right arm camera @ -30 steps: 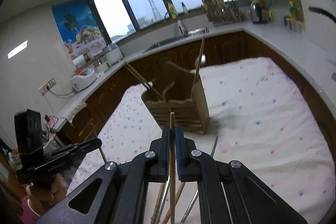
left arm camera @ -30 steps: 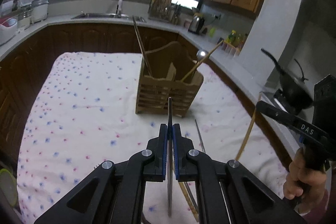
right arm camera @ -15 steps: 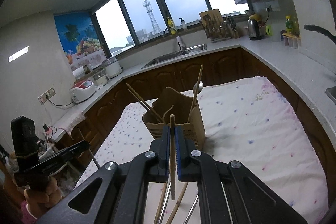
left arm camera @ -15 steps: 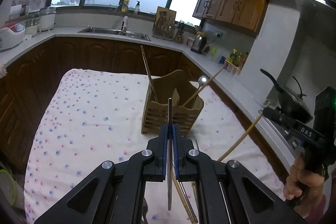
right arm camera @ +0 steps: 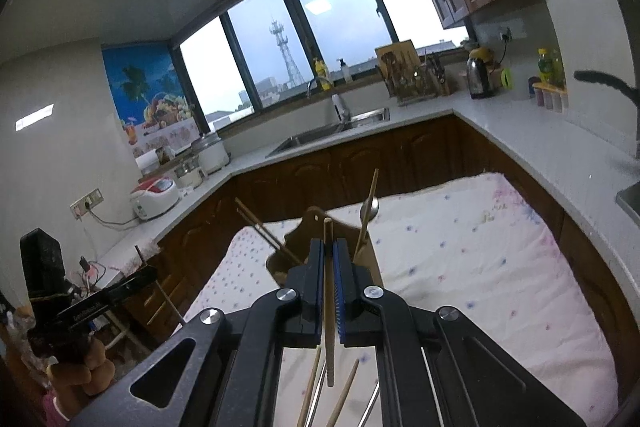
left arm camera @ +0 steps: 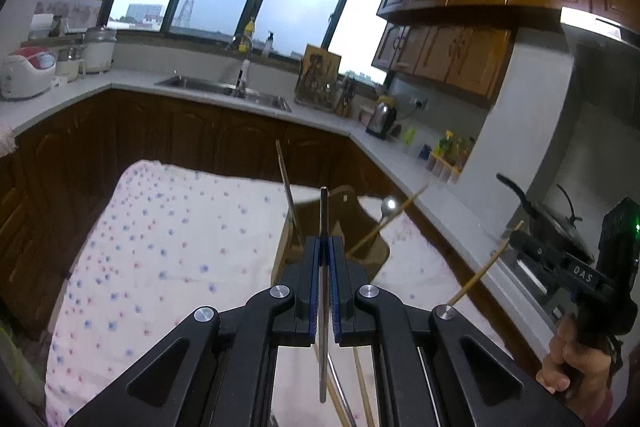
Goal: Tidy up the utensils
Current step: 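Carry both chopsticks over the wooden holder and lower them in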
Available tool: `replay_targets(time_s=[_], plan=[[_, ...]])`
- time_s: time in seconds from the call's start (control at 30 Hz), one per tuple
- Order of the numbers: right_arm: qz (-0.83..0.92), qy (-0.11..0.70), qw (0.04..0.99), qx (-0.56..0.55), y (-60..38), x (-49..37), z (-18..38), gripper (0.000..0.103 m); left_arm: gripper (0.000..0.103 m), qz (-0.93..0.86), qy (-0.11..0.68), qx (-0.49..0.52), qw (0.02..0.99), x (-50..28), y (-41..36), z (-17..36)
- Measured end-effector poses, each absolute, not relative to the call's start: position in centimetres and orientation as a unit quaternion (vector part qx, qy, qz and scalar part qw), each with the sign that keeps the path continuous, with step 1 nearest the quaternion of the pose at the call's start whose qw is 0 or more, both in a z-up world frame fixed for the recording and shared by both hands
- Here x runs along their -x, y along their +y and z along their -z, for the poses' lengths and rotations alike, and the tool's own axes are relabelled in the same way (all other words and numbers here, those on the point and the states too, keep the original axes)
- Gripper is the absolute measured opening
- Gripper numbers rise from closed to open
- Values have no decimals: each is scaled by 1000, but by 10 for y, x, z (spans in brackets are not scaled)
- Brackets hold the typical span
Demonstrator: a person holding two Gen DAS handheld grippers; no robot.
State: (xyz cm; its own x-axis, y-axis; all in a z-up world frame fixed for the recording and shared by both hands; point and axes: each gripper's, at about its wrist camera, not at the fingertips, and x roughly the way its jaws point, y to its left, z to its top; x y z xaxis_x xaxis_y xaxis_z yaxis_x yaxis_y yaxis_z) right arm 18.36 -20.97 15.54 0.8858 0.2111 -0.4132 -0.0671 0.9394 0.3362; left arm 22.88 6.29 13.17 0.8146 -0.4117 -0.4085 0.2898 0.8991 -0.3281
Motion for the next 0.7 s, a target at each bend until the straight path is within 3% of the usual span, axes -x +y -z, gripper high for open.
replay_targets(time_s=[0.7], plan=[[-52, 130, 979, -149, -221, -244, -208, 5, 3, 167, 124, 125, 970, -310, 48, -143]])
